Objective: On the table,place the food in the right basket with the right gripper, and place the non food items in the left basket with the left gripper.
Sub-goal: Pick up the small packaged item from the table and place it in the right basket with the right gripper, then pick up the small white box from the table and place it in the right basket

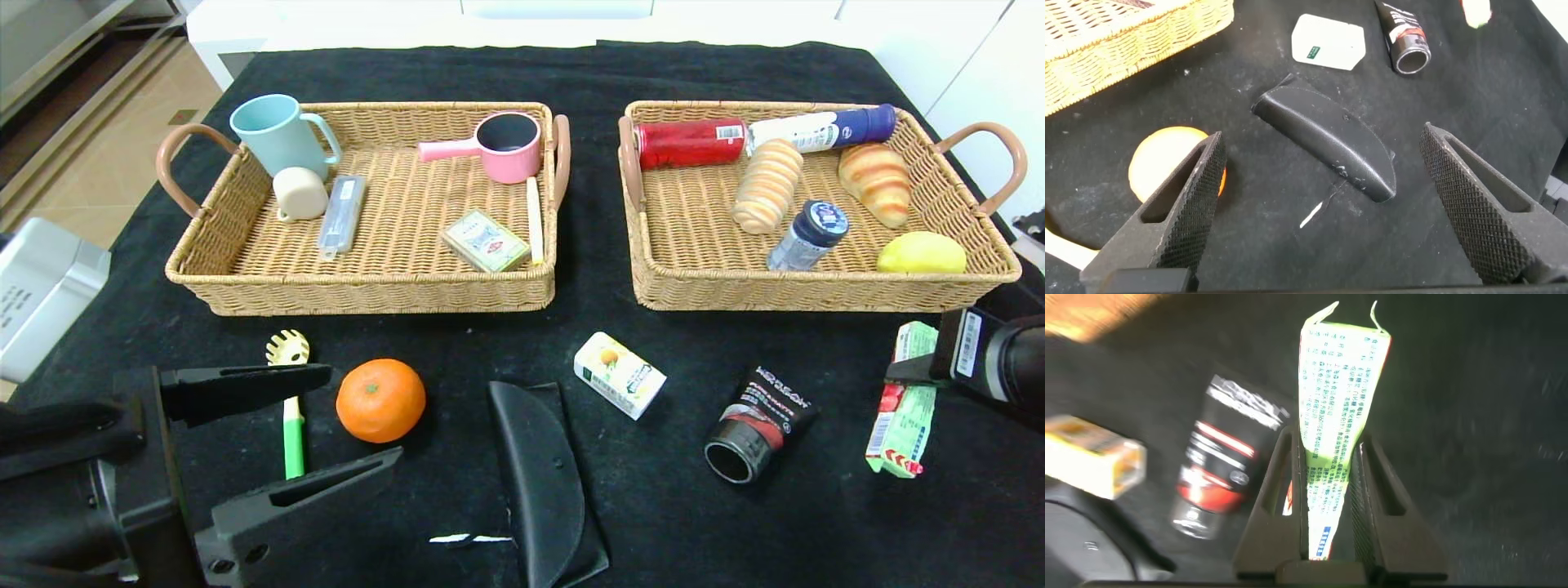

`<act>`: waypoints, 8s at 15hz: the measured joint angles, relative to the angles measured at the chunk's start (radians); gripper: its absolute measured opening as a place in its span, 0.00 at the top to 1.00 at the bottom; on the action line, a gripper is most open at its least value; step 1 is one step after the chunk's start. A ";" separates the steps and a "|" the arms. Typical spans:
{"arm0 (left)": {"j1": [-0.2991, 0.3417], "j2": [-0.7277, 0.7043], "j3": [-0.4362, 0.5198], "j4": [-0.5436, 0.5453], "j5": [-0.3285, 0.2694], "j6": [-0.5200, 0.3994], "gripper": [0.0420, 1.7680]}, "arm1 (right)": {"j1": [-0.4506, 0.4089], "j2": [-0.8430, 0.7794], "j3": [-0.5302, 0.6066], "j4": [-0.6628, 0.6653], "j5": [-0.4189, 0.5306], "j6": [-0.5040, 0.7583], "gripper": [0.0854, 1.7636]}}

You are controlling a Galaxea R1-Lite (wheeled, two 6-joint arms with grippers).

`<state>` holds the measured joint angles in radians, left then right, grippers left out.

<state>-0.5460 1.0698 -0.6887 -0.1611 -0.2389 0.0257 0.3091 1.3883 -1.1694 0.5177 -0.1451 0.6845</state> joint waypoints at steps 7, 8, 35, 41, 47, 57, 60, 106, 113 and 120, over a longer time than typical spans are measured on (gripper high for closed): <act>0.000 -0.001 0.000 -0.003 0.000 0.001 0.03 | -0.102 0.082 -0.237 -0.017 -0.003 -0.057 0.82; 0.000 -0.001 0.000 -0.003 0.000 0.001 0.03 | -0.124 0.097 -0.267 -0.030 -0.003 -0.061 0.82; 0.000 -0.005 0.002 -0.003 0.000 0.003 0.03 | -0.228 0.275 -0.312 -0.532 -0.099 -0.338 0.82; 0.000 -0.007 0.002 -0.003 0.001 0.011 0.03 | -0.223 0.277 -0.305 -0.530 -0.099 -0.344 0.42; 0.000 -0.010 0.002 0.002 0.001 0.016 0.03 | -0.193 0.209 -0.225 -0.529 -0.082 -0.421 0.21; 0.000 -0.012 -0.015 0.045 0.048 0.017 0.03 | 0.141 -0.106 0.154 -0.519 0.102 -0.665 0.08; 0.003 -0.013 -0.031 0.050 0.077 0.016 0.03 | 0.268 -0.118 0.186 -0.522 0.077 -0.671 0.07; 0.064 -0.088 -0.066 0.043 0.099 0.089 0.03 | 0.498 0.443 0.002 -0.709 -0.285 -0.713 0.04; 0.064 -0.088 -0.064 0.041 0.100 0.090 0.03 | 0.497 0.451 0.005 -0.712 -0.286 -0.713 0.52; 0.064 -0.087 -0.063 0.041 0.100 0.094 0.03 | 0.497 0.453 0.005 -0.714 -0.286 -0.713 0.57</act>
<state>-0.4815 0.9832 -0.7513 -0.1202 -0.1389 0.1198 0.8066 1.8411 -1.1643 -0.1962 -0.4315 -0.0283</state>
